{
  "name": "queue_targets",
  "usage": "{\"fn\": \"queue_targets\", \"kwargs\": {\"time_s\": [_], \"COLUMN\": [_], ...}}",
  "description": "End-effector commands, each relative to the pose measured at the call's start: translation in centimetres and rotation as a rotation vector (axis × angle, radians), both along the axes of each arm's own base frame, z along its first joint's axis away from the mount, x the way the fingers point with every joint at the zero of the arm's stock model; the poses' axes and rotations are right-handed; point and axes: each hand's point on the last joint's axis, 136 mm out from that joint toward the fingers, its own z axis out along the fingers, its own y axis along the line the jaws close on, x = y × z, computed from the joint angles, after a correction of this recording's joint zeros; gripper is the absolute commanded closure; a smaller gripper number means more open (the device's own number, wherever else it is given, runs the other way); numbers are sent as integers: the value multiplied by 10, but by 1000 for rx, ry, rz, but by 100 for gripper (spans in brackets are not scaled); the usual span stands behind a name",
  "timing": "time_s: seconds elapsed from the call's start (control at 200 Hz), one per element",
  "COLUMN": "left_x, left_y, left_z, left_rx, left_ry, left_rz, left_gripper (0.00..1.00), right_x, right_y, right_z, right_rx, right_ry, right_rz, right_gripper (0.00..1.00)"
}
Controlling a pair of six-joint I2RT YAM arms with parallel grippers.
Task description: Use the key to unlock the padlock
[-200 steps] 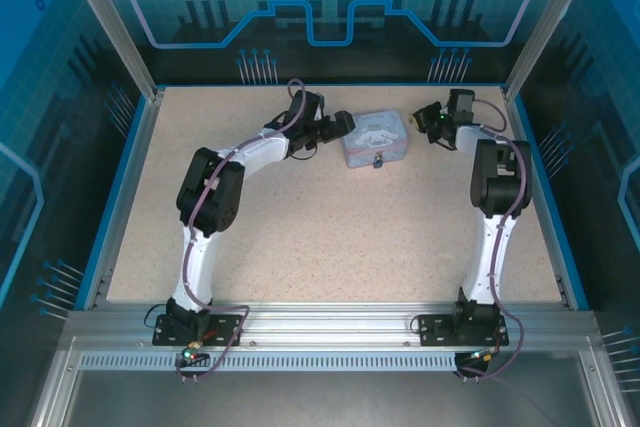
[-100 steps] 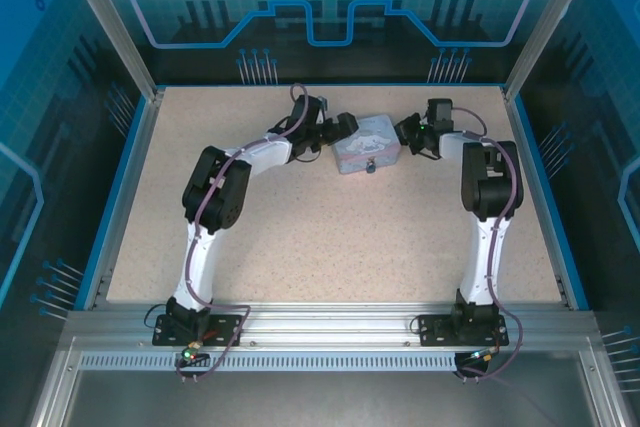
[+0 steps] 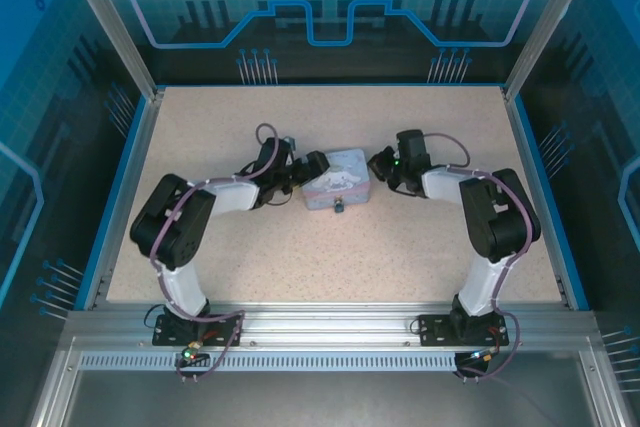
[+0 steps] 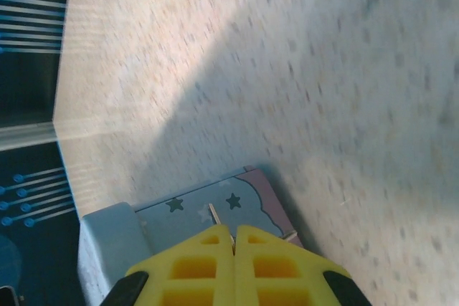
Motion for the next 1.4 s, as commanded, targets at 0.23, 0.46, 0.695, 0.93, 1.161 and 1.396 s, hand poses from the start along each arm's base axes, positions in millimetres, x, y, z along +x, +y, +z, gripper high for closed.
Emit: {"fn": "queue_targets", "kwargs": {"time_s": [0.23,0.46,0.695,0.93,1.161,1.396], "left_x": [-6,-18,-74,-133,-154,-150], "left_y": [23,53,46,21,-4,-30], "left_z": [48,77,90,77,46,21], "left_rx": [30,135,101,61,62,182], "left_ry": [-126,-183,-196,-208,-186,-163], "left_rz": [64,69,-43,-136,-231,-315], "left_gripper": [1,1,1,1,1,1], "right_x": [-9,-24,-54,-85,-108,-111], "right_y": [-31,-47,-30,4,23,33], "right_z": [3,45,88,104,91,78], "right_rx": [-136,-172,-101,-40,-52,-54], "right_ry": [-10,-91,-208,-265,-269,-261], "right_rz": [-64,-20,75,192,238,227], "right_gripper": [100,100,100,100,100,100]}}
